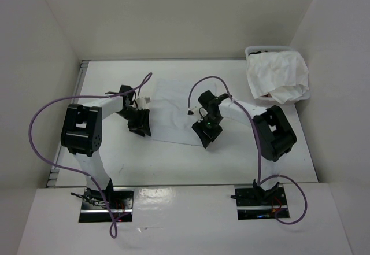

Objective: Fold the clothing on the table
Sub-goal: Fold the skirt

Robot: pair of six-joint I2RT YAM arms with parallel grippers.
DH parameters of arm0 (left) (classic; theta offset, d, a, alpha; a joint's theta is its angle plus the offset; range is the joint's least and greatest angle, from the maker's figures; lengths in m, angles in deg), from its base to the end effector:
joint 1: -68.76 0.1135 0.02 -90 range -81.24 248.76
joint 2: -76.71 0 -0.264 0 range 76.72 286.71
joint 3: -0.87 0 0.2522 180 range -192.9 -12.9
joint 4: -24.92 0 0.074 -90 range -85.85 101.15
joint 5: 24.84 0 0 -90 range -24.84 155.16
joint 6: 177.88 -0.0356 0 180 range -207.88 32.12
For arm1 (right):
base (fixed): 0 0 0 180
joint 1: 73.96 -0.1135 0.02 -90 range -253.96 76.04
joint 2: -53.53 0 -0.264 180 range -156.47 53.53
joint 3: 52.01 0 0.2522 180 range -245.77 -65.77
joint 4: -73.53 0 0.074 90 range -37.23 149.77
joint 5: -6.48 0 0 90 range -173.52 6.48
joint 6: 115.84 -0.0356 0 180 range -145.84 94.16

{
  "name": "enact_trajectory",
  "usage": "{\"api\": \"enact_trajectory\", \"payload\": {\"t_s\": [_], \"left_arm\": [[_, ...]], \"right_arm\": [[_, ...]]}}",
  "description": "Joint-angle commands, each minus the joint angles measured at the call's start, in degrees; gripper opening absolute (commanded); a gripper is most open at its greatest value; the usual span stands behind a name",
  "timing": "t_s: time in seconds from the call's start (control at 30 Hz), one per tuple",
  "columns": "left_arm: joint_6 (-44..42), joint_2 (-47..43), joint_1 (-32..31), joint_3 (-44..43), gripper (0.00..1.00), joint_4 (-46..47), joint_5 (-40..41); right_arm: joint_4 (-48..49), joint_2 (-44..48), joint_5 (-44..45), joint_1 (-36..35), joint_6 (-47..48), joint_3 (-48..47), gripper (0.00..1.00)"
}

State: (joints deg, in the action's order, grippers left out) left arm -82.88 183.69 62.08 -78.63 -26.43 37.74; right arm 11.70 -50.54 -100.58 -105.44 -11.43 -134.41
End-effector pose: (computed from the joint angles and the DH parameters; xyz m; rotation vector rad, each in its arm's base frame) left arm 0.3371 -0.0560 0.1460 0.1120 2.9078 -0.7350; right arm 0.2766 0.1816 0.1691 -1.2080 2.7870 0.4761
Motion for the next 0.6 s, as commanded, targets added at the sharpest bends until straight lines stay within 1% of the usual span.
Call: {"api": "enact_trajectory", "payload": {"t_s": [0.0,0.07,0.17,0.33,0.43,0.57], "left_arm": [[-2.3,1.2,0.2,0.8,0.50,4.6,8.9],[-2.3,1.2,0.2,0.8,0.50,4.6,8.9],[-2.3,1.2,0.2,0.8,0.50,4.6,8.9],[-2.3,1.2,0.2,0.8,0.49,4.6,8.9],[-2.3,1.2,0.2,0.8,0.49,4.6,8.9],[-2.3,1.7,0.2,0.8,0.46,4.6,8.9]], "right_arm": [[0.3,-1.1,-1.0,-1.4,0.1,-1.0,0.59],[1.1,-1.7,-1.0,-1.9,-0.4,-1.0,0.59],[1.6,-2.4,-0.5,-2.5,-0.4,-1.5,0.56],[2.1,-3.0,0.6,-2.5,-0.4,-1.5,0.56],[2.7,-3.0,0.6,-2.5,-0.4,-1.5,0.53],[4.4,-3.0,4.0,-2.5,-1.0,-1.5,0.49]]}}
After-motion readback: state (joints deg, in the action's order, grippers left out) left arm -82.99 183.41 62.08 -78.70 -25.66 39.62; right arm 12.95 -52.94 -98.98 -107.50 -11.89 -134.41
